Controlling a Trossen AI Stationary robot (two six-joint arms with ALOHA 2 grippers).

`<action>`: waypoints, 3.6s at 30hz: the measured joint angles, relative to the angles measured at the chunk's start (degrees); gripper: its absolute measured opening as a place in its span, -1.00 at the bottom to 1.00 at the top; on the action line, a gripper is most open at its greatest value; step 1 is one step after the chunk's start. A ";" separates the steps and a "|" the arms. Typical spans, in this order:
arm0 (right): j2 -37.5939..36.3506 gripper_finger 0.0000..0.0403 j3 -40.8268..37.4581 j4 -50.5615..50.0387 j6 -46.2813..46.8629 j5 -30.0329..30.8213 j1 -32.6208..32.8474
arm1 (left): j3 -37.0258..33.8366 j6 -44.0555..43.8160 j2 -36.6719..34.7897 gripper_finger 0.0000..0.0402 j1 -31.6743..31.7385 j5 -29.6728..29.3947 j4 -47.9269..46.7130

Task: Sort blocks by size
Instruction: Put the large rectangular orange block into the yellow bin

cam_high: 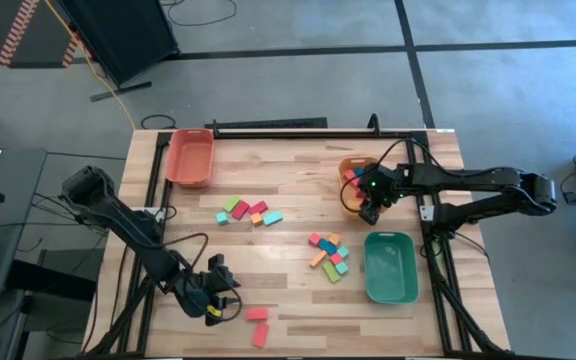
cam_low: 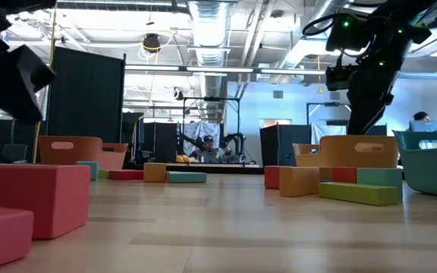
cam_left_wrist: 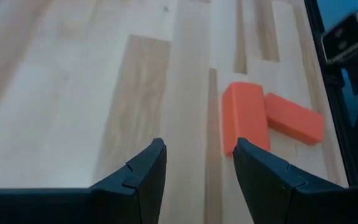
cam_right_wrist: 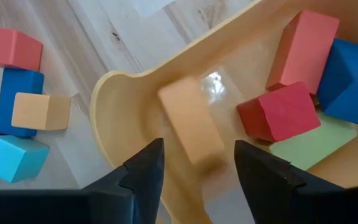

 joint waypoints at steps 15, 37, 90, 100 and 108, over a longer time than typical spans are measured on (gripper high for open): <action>0.00 0.17 0.00 0.14 -0.06 0.14 0.02 | 3.50 1.87 8.75 0.26 -1.92 -0.24 11.15; 0.00 0.17 0.00 1.49 -1.09 0.42 0.04 | 21.51 -0.80 22.87 0.34 -2.59 -4.05 -12.85; -1.84 0.17 0.82 2.71 -2.84 10.60 4.46 | 21.52 6.30 25.29 -0.35 2.26 -3.55 -13.89; -5.74 0.17 2.47 10.22 -4.76 10.50 11.30 | 21.53 11.75 25.25 -0.34 8.82 -2.11 -14.84; 1.41 0.17 2.47 20.91 -5.60 9.88 25.52 | 21.55 14.57 25.19 -0.33 13.90 1.37 -14.60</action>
